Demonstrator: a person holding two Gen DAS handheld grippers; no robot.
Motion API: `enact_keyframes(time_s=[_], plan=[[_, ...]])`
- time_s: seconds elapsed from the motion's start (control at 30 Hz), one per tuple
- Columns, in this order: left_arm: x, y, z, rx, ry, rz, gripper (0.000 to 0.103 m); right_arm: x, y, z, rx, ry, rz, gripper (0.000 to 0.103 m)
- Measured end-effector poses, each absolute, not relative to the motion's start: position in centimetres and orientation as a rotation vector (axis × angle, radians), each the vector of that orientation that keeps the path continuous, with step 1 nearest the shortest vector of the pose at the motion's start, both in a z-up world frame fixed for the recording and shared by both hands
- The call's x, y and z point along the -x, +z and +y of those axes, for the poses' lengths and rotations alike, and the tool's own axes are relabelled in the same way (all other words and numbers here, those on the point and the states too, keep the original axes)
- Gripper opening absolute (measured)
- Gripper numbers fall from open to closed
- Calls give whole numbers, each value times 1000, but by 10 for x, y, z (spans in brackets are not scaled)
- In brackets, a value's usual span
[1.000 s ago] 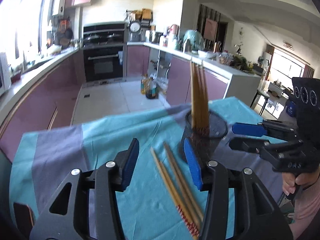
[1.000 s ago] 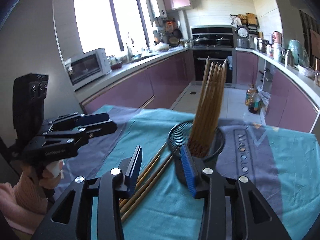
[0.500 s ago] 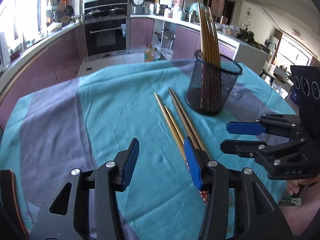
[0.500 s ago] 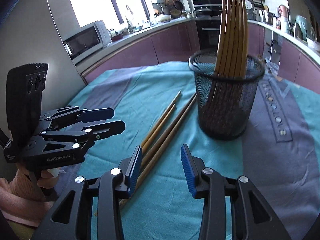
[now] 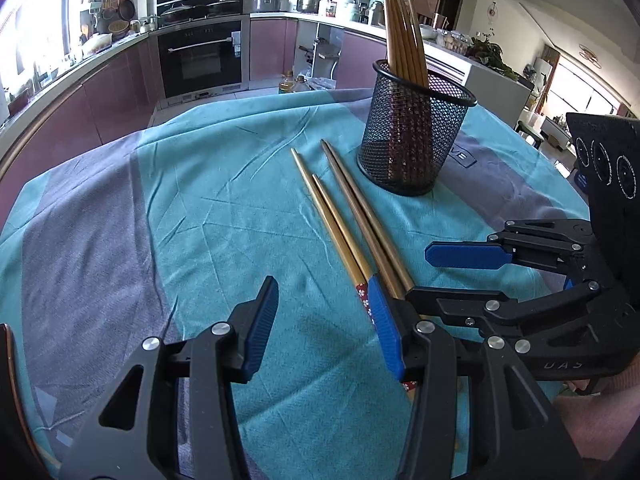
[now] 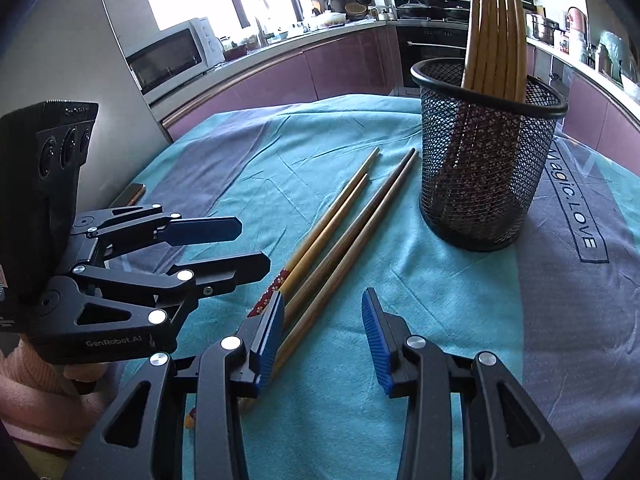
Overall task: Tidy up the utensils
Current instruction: 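Move both tools back over the remaining chopsticks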
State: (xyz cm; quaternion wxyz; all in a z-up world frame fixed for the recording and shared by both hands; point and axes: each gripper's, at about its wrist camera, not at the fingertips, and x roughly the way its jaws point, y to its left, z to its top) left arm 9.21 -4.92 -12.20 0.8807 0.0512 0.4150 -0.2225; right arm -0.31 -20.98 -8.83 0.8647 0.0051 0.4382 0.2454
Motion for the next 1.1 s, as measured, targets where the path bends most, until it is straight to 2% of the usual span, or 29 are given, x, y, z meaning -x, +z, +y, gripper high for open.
enact_keyframes(time_s=[1.1], plan=[[-108, -135, -62, -119, -462, 921, 47, -1, -92, -210, 45, 457, 947, 38]])
